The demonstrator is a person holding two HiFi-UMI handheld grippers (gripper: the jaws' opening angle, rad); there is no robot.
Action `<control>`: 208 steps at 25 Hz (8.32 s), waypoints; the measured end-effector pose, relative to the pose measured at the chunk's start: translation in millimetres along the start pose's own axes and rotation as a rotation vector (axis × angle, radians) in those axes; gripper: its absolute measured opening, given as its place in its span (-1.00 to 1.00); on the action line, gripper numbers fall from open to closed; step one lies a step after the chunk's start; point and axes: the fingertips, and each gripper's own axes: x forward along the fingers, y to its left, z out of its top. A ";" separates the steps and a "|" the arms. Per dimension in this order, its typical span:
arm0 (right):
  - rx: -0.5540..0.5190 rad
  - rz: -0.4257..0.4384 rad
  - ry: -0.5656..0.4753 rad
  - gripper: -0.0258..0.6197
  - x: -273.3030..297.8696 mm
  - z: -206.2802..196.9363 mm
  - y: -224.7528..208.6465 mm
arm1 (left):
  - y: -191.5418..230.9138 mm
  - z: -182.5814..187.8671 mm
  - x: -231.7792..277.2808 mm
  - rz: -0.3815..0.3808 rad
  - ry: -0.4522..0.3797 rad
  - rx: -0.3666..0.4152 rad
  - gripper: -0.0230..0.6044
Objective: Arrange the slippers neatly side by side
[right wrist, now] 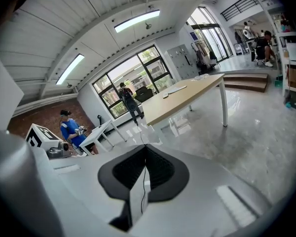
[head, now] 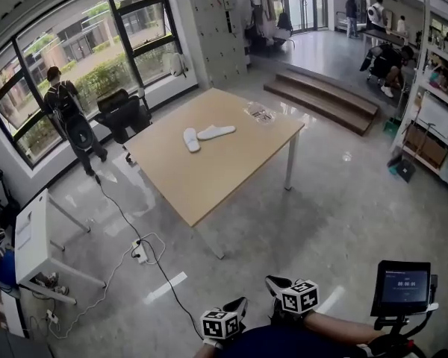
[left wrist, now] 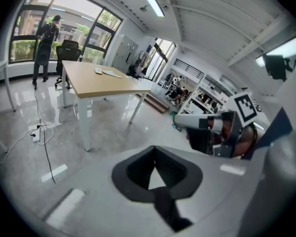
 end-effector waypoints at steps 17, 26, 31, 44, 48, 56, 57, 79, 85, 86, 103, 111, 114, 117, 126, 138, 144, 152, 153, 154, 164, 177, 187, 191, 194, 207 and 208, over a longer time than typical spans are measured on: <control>-0.010 0.087 0.024 -0.89 41.8 87.6 -89.1 | 4.3 90.7 84.5 0.105 -0.033 -0.064 -0.92; 0.022 0.072 0.019 -0.89 47.7 101.7 -127.3 | 0.8 111.2 120.7 0.090 -0.007 -0.064 -0.92; 0.050 0.014 -0.007 -0.89 52.4 108.3 -147.4 | 9.9 120.2 136.6 0.055 0.019 -0.049 -0.92; 0.043 -0.048 -0.005 -0.89 124.2 175.2 -176.1 | 63.1 203.0 189.1 -0.037 0.054 -0.022 -0.92; 0.050 -0.069 -0.001 -0.89 148.1 192.0 -178.7 | 80.9 228.4 192.6 -0.050 0.077 -0.011 -0.92; 0.022 -0.096 0.025 -0.89 204.7 223.9 -178.8 | 134.5 270.1 201.1 -0.067 0.061 -0.064 -0.92; 0.014 -0.099 0.028 -0.89 210.7 227.5 -177.4 | 140.8 274.4 200.9 -0.068 0.057 -0.070 -0.92; 0.003 -0.064 0.086 -0.89 301.3 268.3 -182.7 | 221.5 328.9 225.1 -0.027 0.033 -0.127 -0.92; -0.020 -0.028 0.066 -0.89 317.9 314.0 -210.1 | 219.9 369.0 257.6 -0.005 0.023 -0.098 -0.92; -0.019 -0.027 0.060 -0.89 319.2 321.8 -217.4 | 216.6 375.5 265.8 -0.010 0.027 -0.085 -0.92; 0.016 0.041 0.042 -0.89 322.3 391.0 -311.6 | 187.6 436.3 351.5 0.068 0.026 -0.078 -0.92; 0.069 0.039 0.060 -0.89 319.7 384.5 -324.7 | 183.4 431.9 362.2 0.080 0.070 -0.086 -0.92; 0.071 0.037 0.059 -0.89 323.5 389.1 -331.1 | 188.7 438.0 368.3 0.086 0.069 -0.097 -0.92; 0.074 0.017 0.054 -0.89 323.3 397.0 -337.7 | 188.4 445.6 373.9 0.074 0.074 -0.099 -0.92; 0.055 0.011 0.101 -0.89 370.5 414.0 -337.5 | 227.3 476.0 382.0 0.057 0.055 -0.135 -0.92; -0.079 0.063 0.294 -0.89 423.1 415.2 -308.8 | 269.0 518.8 385.0 0.061 -0.045 -0.241 -0.92; -0.185 0.048 0.365 -0.89 458.1 452.6 -307.3 | 317.7 559.4 391.6 0.071 -0.085 -0.322 -0.92; -0.277 0.085 0.335 -0.89 494.4 482.0 -287.1 | 386.5 585.3 382.2 0.211 -0.138 -0.228 -0.92; -0.288 0.109 0.324 -0.89 499.8 484.7 -284.6 | 392.5 591.3 380.4 0.230 -0.146 -0.215 -0.92; -0.291 0.136 0.309 -0.89 506.5 488.3 -282.4 | 397.8 597.7 379.0 0.248 -0.152 -0.202 -0.92; -0.473 0.365 0.214 -0.65 574.1 534.0 -263.7 | 421.5 651.6 364.5 0.380 -0.203 -0.089 -0.92; -0.680 0.295 0.260 -0.34 645.8 577.8 -293.9 | 493.2 648.1 366.7 0.471 -0.113 -0.100 -0.39; -1.061 0.501 0.332 -0.04 701.3 564.1 -288.8 | 565.2 682.3 372.3 0.530 -0.084 -0.064 -0.29; -1.131 0.525 0.435 0.06 713.4 550.9 -293.9 | 589.4 690.1 384.0 0.532 -0.017 -0.014 -0.23; -1.121 0.530 0.483 0.04 718.3 541.7 -301.5 | 602.1 688.9 398.0 0.529 0.024 0.008 -0.23; -0.856 0.341 0.536 -0.09 712.9 528.9 -326.0 | 590.0 653.1 405.2 0.557 0.042 -0.029 -0.23; -0.848 0.325 0.542 -0.09 711.2 529.1 -326.3 | 586.0 651.6 403.0 0.563 0.033 -0.039 -0.23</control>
